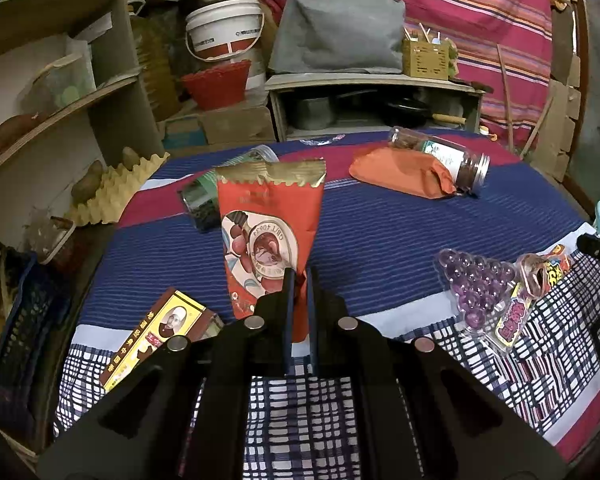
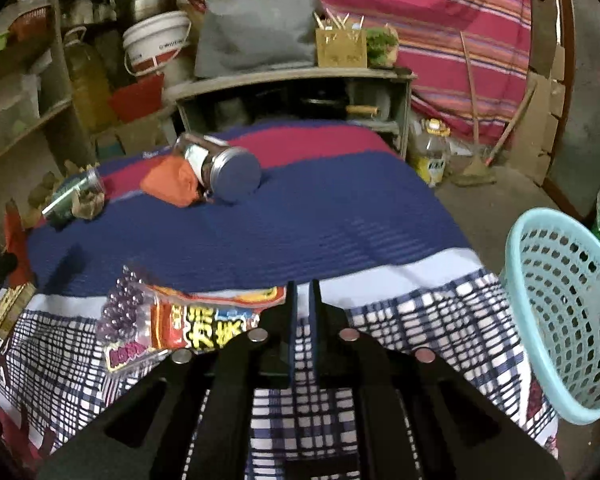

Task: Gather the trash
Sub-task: 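Lift and carry the red-yellow packet and red bag toward the basket with both tools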

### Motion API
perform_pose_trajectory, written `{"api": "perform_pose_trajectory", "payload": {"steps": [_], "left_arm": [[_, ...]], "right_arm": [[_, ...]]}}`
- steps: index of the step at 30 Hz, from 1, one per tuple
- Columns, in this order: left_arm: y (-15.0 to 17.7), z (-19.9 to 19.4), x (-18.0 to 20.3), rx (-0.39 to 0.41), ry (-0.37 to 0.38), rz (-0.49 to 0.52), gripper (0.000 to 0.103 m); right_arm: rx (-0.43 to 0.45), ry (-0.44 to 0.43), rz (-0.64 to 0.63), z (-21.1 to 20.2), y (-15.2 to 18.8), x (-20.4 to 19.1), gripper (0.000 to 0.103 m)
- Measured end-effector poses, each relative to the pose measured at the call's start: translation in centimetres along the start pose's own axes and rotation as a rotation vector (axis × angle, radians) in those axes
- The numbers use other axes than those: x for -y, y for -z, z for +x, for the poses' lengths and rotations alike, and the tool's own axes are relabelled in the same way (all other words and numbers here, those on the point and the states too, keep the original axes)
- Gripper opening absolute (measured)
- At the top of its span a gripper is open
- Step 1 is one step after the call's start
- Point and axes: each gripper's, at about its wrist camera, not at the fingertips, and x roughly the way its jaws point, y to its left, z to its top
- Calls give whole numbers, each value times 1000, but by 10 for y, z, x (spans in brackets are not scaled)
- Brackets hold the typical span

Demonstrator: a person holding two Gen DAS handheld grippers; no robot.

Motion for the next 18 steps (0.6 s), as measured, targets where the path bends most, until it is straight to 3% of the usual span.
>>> {"api": "perform_pose_trajectory", "payload": {"steps": [1,2,7,11,16,18], "left_arm": [[0,0,1,0,0,1,5],[0,0,2,0,2,3,5],[-1,0,4,0,2,5,5],[-1,-1,5,1,6,-2,5],[0,0,8,1,5,8,5],[1,0,11,-2,2,17,5]], "right_arm": [[17,4,-10,-2,1,-6,68],[35,5,-19,-5,2,-9,81],[44,0,-131,-9,6,-50,81],[21,54,-209,3,9,-80,81],[-30,122,-231,20,10,-89,81],[-53,94,-199,23,10,-83,80]]}}
